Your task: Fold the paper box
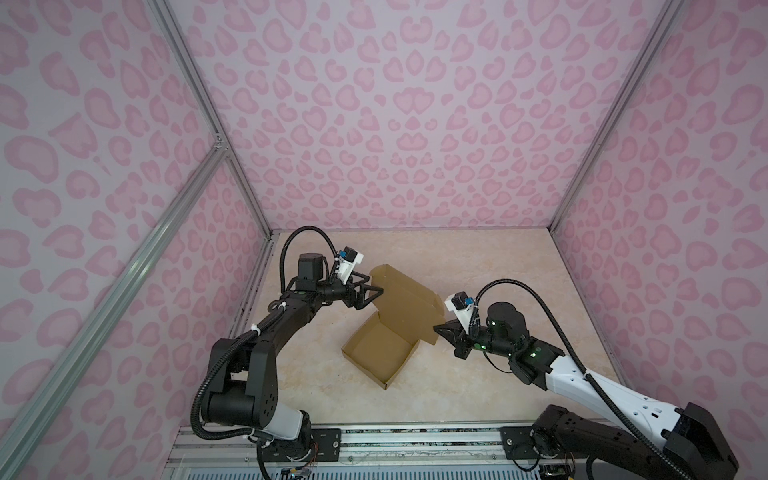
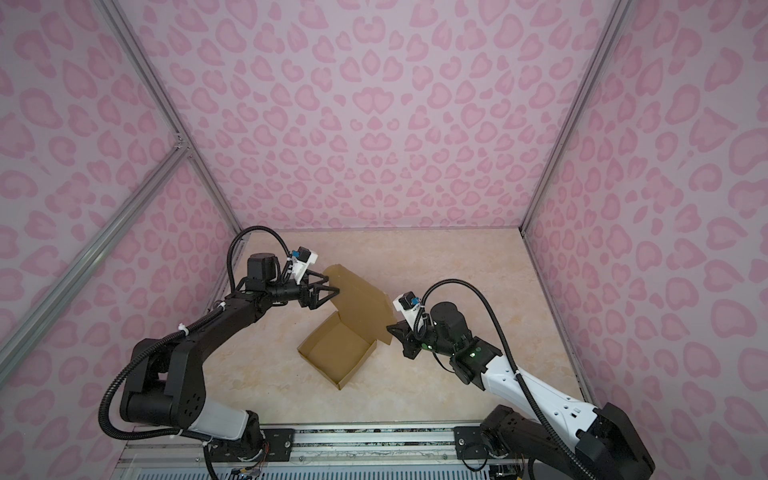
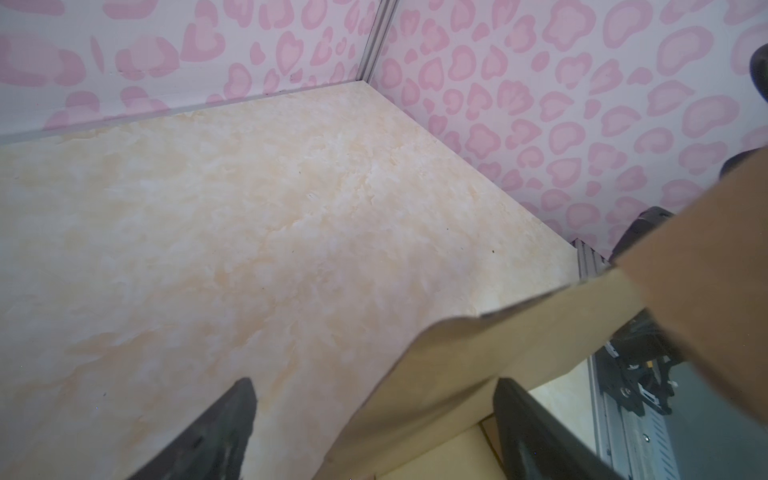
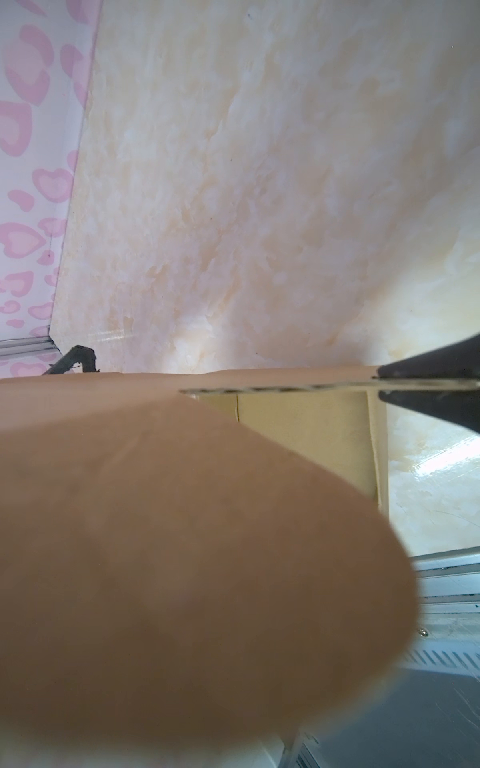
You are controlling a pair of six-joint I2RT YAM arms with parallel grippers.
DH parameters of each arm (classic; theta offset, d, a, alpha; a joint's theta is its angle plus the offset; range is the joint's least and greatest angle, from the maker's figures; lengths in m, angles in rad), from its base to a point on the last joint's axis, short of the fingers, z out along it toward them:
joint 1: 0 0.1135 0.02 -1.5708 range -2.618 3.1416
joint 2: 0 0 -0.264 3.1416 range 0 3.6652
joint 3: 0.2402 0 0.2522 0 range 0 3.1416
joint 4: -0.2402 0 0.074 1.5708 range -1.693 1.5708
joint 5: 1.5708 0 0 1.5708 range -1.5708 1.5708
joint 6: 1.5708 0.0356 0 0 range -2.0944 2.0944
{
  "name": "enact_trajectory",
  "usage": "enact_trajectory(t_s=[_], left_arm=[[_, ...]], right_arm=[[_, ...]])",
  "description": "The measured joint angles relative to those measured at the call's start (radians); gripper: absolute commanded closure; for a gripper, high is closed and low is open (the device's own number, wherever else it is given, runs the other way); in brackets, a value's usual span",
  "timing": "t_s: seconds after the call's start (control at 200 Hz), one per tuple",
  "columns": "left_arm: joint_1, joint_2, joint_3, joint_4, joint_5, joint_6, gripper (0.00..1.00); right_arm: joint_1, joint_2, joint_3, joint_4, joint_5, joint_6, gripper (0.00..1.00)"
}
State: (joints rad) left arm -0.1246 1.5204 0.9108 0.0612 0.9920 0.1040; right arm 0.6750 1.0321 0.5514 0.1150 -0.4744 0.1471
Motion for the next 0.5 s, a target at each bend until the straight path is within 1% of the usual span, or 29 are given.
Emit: enact_trajectory(t_s=[0.17, 0.32, 0.45, 0.5], left_arm=[[-0.001, 0.028, 0.006, -0.003, 0.057, -0.024, 0.13], [-0.002, 0.029, 0.007, -0.004, 0.076, -0.028, 0.16], [-0.002, 0.026, 0.008, -0.006, 0.073, -0.028, 0.25], [-0.002, 0.024, 0.01, -0.007, 0.068, -0.029, 0.33]], right_arm=[[-0.001, -0.002, 0.0, 0.0, 0.0, 0.0, 1.0], [-0.003, -0.003, 0.0, 0.003, 0.004, 0.003, 1.0], [-0.006, 0.0, 0.01, -0.003, 0.031, 0.003, 1.0], [-0.007, 0.002, 0.016, -0.005, 0.038, 0.003, 1.0]])
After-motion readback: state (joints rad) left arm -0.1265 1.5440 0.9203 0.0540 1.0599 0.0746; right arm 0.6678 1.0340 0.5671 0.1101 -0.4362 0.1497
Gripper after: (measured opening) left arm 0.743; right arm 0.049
